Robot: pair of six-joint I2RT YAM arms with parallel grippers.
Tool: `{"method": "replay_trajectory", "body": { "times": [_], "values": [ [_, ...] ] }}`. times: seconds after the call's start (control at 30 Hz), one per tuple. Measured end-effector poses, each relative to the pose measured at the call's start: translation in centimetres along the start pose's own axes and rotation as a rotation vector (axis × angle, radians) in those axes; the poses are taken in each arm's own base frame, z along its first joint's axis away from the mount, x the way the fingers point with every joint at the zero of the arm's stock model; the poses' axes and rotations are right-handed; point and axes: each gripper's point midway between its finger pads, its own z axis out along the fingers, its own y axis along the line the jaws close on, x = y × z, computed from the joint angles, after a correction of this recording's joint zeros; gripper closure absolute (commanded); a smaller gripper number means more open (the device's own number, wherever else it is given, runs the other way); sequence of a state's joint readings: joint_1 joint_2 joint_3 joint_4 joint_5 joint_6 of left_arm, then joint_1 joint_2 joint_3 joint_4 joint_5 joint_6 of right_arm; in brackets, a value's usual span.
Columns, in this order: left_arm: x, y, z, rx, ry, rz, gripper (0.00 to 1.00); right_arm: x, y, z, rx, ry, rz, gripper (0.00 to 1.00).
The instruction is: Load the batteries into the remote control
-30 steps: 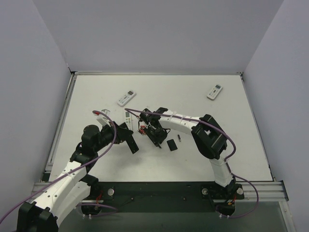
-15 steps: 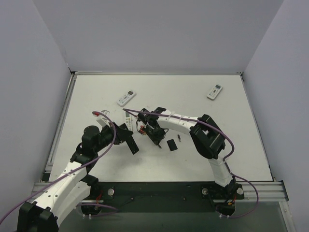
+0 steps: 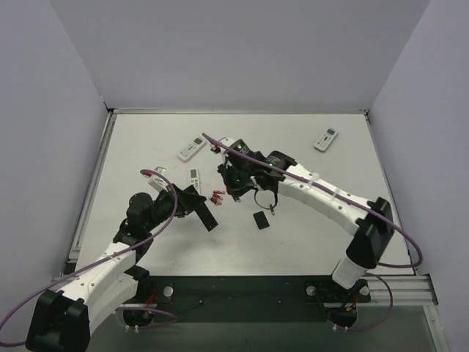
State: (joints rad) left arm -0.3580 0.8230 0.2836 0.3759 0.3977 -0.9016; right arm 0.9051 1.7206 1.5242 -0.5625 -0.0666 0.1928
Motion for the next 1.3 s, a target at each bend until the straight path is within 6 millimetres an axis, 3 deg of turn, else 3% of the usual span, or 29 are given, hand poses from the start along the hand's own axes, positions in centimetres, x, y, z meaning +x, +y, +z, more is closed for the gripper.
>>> {"method": "replay_trajectory", "body": {
  "times": [0.1,0.17,0.3,0.57,0.77,0.97,1.3],
  "values": [
    [0.0,-0.3,0.4,0.025,0.000,-0.031,1.00,-3.3,0.6,-5.0,-0.044,-0.198,0.028,1.00],
    [-0.2,-0.8,0.6,0.048,-0.006,-0.041,1.00,-4.2,1.1,-7.5,-0.079,-0.298,0.039,1.00],
    [-0.9,-2.1,0.7,0.102,-0.025,-0.045,1.00,-4.1,2.9,-9.7,-0.167,-0.419,0.030,1.00],
    [-3.2,-5.9,0.9,0.232,-0.066,-0.045,1.00,-3.1,6.6,-8.3,-0.276,-0.489,-0.035,1.00],
    [-4.3,-8.5,0.5,0.313,-0.086,-0.044,1.00,-4.4,8.0,-8.9,-0.316,-0.558,-0.053,1.00],
    [-4.6,-9.3,0.2,0.338,-0.093,-0.061,1.00,-5.3,8.4,-9.3,-0.324,-0.600,-0.075,1.00],
    [-4.8,-9.6,0.0,0.346,-0.095,-0.102,1.00,-4.9,8.5,-8.1,-0.307,-0.580,-0.112,1.00]
  ]
}}
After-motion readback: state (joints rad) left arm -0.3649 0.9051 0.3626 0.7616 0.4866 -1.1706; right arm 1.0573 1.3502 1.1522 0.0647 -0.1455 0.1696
